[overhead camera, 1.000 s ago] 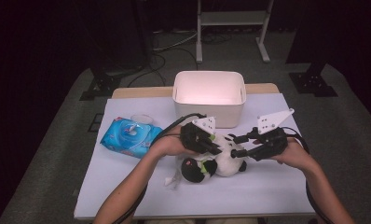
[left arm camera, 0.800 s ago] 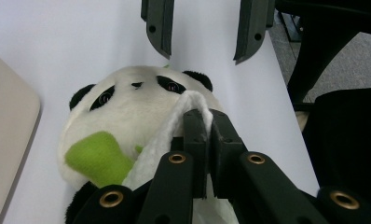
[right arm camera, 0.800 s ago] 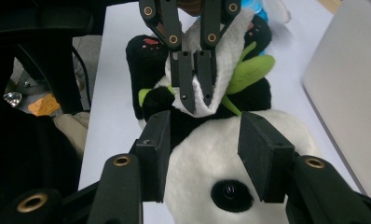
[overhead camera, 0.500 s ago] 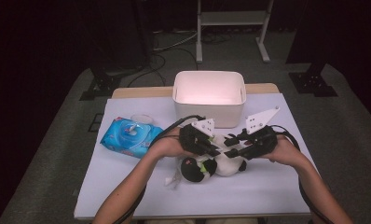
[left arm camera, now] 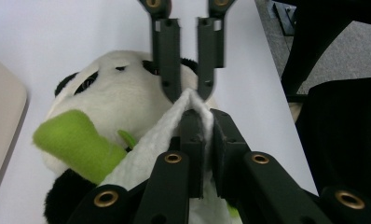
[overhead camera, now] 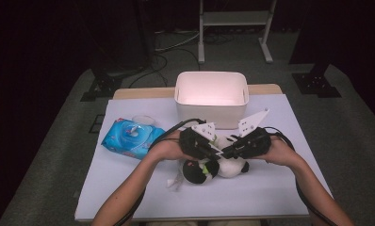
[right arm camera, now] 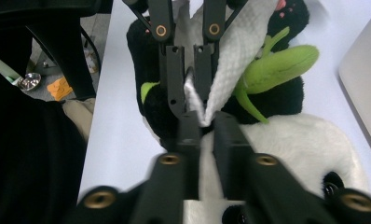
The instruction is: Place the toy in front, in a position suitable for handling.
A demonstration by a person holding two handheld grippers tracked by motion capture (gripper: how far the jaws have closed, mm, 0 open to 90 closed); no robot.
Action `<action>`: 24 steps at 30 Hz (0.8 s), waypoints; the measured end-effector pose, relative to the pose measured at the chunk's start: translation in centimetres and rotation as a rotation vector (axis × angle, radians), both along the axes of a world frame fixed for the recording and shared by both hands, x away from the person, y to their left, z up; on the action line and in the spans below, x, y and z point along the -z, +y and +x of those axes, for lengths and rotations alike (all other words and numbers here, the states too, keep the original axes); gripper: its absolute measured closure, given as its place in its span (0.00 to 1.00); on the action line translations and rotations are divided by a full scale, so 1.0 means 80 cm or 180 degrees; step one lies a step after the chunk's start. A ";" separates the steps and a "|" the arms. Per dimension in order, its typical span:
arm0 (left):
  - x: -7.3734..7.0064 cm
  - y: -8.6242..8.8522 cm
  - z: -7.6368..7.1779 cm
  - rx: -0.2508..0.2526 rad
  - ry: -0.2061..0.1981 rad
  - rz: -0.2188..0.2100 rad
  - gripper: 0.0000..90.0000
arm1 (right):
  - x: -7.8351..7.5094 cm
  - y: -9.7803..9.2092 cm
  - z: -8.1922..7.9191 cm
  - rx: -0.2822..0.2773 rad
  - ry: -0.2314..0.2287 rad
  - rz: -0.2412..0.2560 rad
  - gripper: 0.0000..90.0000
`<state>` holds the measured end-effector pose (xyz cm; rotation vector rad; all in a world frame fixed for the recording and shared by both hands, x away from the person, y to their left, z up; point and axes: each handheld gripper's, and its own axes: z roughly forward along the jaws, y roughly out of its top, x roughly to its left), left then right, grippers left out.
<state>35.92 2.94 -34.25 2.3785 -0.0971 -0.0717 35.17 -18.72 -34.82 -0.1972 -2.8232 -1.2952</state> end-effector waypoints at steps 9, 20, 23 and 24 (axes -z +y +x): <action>-0.009 0.016 -0.002 -0.0092 0.0017 -0.0110 0.81 | -0.002 -0.009 0.004 0.0025 0.0065 0.0089 1.00; -0.020 0.046 0.003 -0.0290 0.0015 -0.0159 0.78 | -0.009 -0.065 -0.001 0.0230 0.0125 0.0111 0.99; -0.019 0.050 0.003 -0.0305 0.0014 -0.0155 0.78 | -0.011 -0.089 -0.004 0.0346 0.0142 0.0100 0.99; -0.019 0.051 0.004 -0.0328 0.0026 -0.0163 0.78 | -0.012 -0.094 -0.006 0.0368 0.0144 0.0091 0.99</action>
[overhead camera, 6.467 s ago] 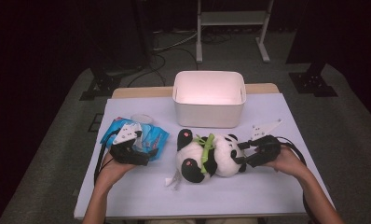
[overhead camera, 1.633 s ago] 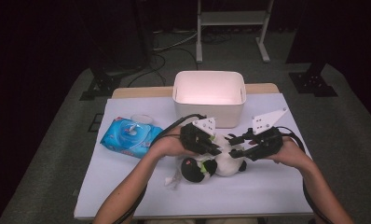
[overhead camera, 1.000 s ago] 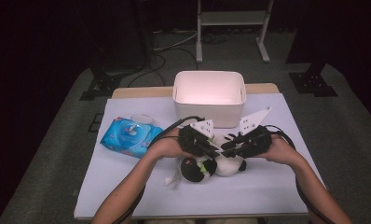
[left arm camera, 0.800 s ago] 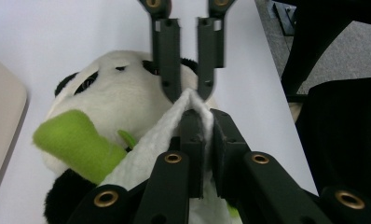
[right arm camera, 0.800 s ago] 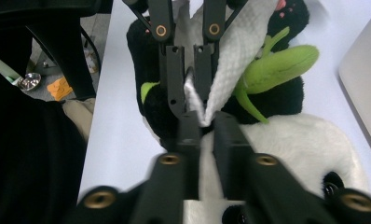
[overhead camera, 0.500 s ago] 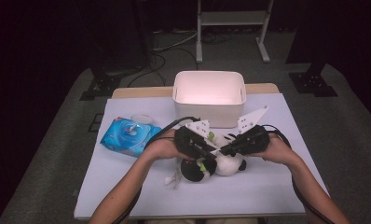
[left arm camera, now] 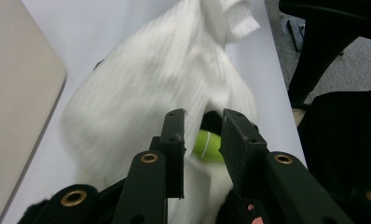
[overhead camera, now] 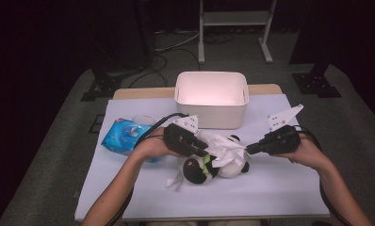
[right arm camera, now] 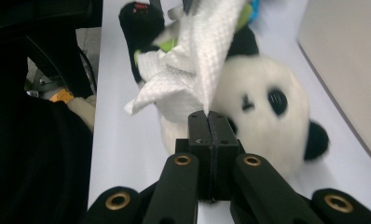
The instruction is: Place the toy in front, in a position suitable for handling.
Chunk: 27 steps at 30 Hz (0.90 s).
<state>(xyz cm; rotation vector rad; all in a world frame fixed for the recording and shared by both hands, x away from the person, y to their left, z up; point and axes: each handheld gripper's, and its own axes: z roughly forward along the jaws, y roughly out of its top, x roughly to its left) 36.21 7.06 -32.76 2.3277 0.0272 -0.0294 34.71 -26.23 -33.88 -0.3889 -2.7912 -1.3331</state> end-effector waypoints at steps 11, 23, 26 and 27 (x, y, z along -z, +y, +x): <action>-0.001 0.006 0.001 -0.0035 -0.0005 0.0038 0.78 | -0.006 -0.044 -0.013 0.0290 -0.0022 -0.0143 0.99; 0.009 0.009 0.001 -0.0067 -0.0017 0.0046 0.77 | -0.031 0.070 -0.002 -0.0220 -0.0391 -0.0373 0.98; 0.013 0.009 0.000 -0.0061 -0.0003 0.0065 0.77 | -0.031 0.102 0.002 -0.0292 -0.0510 -0.0466 0.94; 0.014 0.009 0.000 -0.0062 0.0013 0.0058 0.77 | -0.029 0.113 0.004 -0.0311 -0.0558 -0.0515 0.91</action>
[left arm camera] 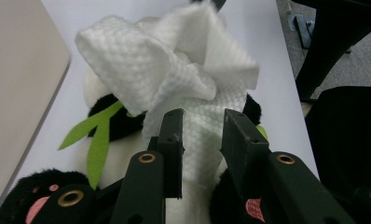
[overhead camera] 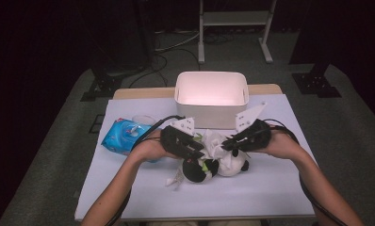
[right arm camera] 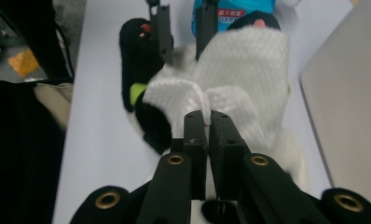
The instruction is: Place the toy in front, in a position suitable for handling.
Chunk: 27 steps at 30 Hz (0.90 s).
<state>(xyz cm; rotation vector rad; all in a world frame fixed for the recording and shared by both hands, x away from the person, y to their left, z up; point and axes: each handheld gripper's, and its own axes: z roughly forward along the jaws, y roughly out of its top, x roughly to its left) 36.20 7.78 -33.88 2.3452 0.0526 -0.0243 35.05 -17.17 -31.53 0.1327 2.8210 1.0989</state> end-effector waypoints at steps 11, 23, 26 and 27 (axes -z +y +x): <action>0.010 0.000 -0.001 0.0011 0.0026 0.0062 0.78 | 0.034 0.040 0.013 -0.0082 -0.0171 -0.0233 0.75; 0.016 -0.008 -0.007 0.0066 0.0013 0.0154 0.76 | 0.041 0.030 0.009 0.0006 -0.0094 -0.0235 0.95; 0.016 -0.006 -0.008 0.0063 0.0011 0.0142 0.75 | 0.035 0.022 0.010 0.0019 -0.0069 -0.0231 0.95; 0.017 -0.005 -0.008 0.0064 0.0016 0.0126 0.75 | 0.034 0.019 0.011 0.0030 -0.0056 -0.0235 0.95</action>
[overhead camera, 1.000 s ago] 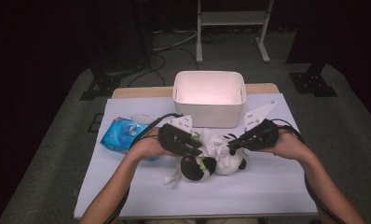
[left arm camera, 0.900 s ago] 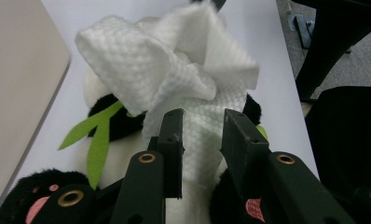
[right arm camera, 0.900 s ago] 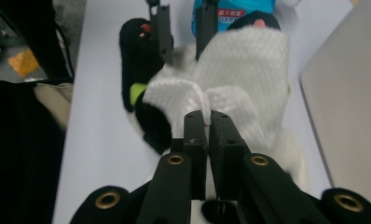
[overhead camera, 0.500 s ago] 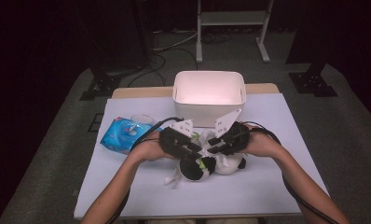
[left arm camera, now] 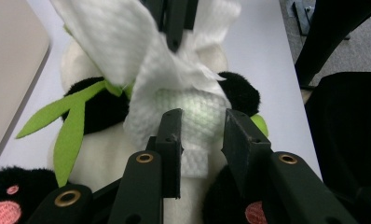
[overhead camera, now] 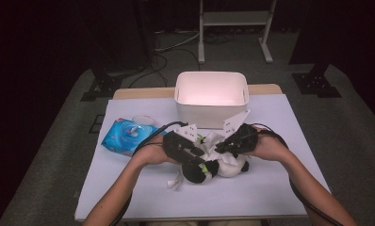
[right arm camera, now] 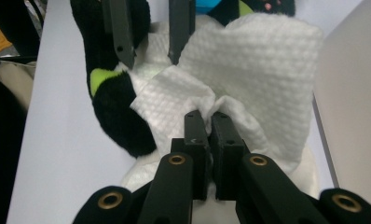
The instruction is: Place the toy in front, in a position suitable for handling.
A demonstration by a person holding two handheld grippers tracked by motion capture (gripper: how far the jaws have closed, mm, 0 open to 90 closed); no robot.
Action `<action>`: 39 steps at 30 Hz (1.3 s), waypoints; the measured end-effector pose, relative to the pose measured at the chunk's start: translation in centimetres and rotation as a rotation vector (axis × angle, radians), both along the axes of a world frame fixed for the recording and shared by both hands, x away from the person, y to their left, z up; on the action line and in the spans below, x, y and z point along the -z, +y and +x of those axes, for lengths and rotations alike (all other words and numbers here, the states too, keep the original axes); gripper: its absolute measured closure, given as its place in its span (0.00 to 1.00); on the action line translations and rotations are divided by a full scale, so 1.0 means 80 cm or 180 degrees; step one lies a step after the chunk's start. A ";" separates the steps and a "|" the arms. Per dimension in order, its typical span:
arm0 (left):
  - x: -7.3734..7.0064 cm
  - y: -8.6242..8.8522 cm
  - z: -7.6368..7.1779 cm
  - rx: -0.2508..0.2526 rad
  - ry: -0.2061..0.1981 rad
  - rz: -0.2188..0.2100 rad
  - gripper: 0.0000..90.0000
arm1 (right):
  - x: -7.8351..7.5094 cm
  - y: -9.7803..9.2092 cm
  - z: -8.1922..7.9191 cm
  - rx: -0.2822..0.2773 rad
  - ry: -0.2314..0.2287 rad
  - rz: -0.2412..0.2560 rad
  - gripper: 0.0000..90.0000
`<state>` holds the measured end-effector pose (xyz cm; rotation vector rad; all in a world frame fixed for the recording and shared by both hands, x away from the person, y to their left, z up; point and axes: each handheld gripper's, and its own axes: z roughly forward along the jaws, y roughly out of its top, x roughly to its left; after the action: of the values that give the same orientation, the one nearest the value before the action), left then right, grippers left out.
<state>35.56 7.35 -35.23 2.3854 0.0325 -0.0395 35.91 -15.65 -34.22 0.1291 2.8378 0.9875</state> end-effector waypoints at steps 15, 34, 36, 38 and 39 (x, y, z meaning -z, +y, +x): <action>0.000 0.000 0.000 0.0016 0.0005 0.0041 0.75 | -0.013 -0.027 0.003 0.0161 -0.0113 0.0085 0.72; 0.001 0.003 -0.006 -0.0018 0.0070 -0.0030 0.67 | 0.008 0.011 0.030 0.0053 0.0183 0.0024 0.66; 0.002 0.002 -0.005 -0.0056 0.0104 -0.0030 0.64 | 0.008 0.009 0.027 0.0035 0.0163 0.0004 0.72; 0.002 0.001 -0.007 -0.0039 0.0090 -0.0045 0.63 | 0.004 0.007 0.023 0.0012 0.0145 -0.0029 0.78; 0.002 0.001 -0.009 -0.0018 0.0075 -0.0042 0.62 | 0.001 0.007 0.020 0.0004 0.0126 -0.0058 0.80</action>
<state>34.88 7.43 -35.38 2.3718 0.0501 -0.0648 37.54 -15.12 -34.34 0.1503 2.8811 0.9693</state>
